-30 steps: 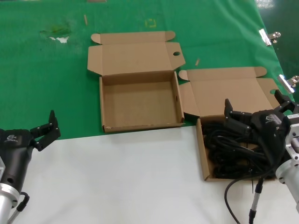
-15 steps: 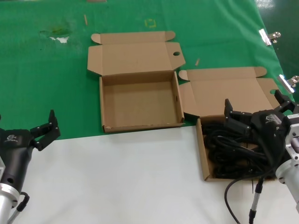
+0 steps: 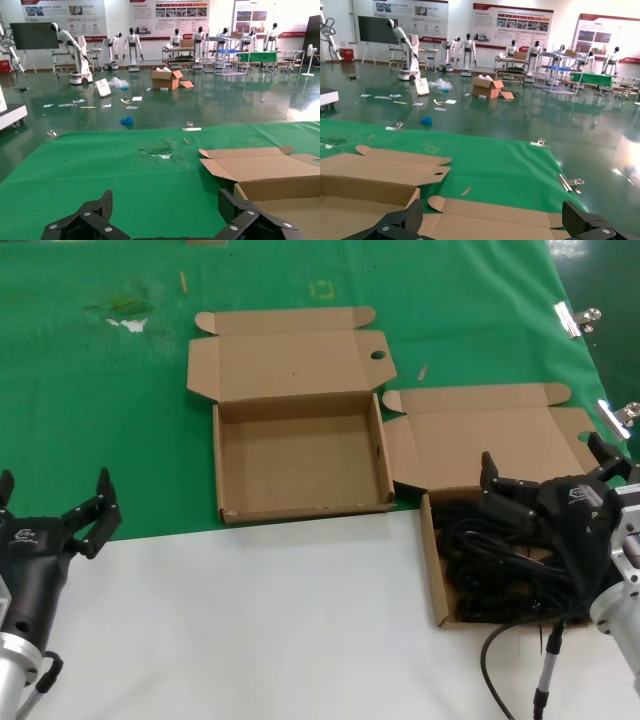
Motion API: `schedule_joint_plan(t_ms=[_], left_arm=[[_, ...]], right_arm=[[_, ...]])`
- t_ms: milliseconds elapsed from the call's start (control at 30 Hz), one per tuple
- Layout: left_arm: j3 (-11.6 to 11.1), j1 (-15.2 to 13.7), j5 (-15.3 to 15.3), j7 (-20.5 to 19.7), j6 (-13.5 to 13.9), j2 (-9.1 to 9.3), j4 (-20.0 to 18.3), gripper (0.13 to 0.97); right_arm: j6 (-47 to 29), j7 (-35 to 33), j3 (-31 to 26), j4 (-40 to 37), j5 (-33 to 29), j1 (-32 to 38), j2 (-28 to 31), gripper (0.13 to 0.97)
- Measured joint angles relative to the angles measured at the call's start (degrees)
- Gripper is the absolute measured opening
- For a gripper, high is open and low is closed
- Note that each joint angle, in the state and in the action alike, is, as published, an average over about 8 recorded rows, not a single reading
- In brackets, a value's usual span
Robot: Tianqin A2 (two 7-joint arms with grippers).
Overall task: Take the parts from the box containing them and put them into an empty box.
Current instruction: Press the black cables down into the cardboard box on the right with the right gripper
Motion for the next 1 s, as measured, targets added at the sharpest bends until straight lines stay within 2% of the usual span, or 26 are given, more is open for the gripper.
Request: schedule_joint_plan(t_ms=[167,300,400,567,600,867,1000], left_arm=[[0.00,0.00,0.00,0.00,0.00,0.00,0.00,0.691],[0.00,0.00,0.01,0.00,0.00,0.00,0.00,0.691],[0.01,0.00,0.01,0.00,0.00,0.00,0.00,0.610],[0.01,0.00,0.01,0.00,0.00,0.00,0.00,0.475],[0.01,0.00,0.01,0.00,0.00,0.00,0.00,0.475],[0.00,0.00,0.01,0.00,0.00,0.00,0.00,0.296],[0.00,0.00,0.00,0.00,0.00,0.00,0.00,0.255]], right_arm=[[1.38,0.45,-1.21,0.35,0.90,-0.05,2.28,0.966],[1.58,0.56,-1.82,0.58,1.21,-0.03,3.64,0.966],[0.82,0.53,-1.92,0.81,1.17,0.03,4.69,0.966],[-2.12,0.00,-1.23,1.34,0.77,0.18,7.21,0.966],[-2.91,-0.16,-1.01,1.46,0.68,0.20,7.88,0.966],[-9.37,0.11,-0.09,2.87,-0.05,-0.12,15.54,0.966],[-12.44,1.11,0.01,3.47,-0.53,-0.31,20.23,0.966]])
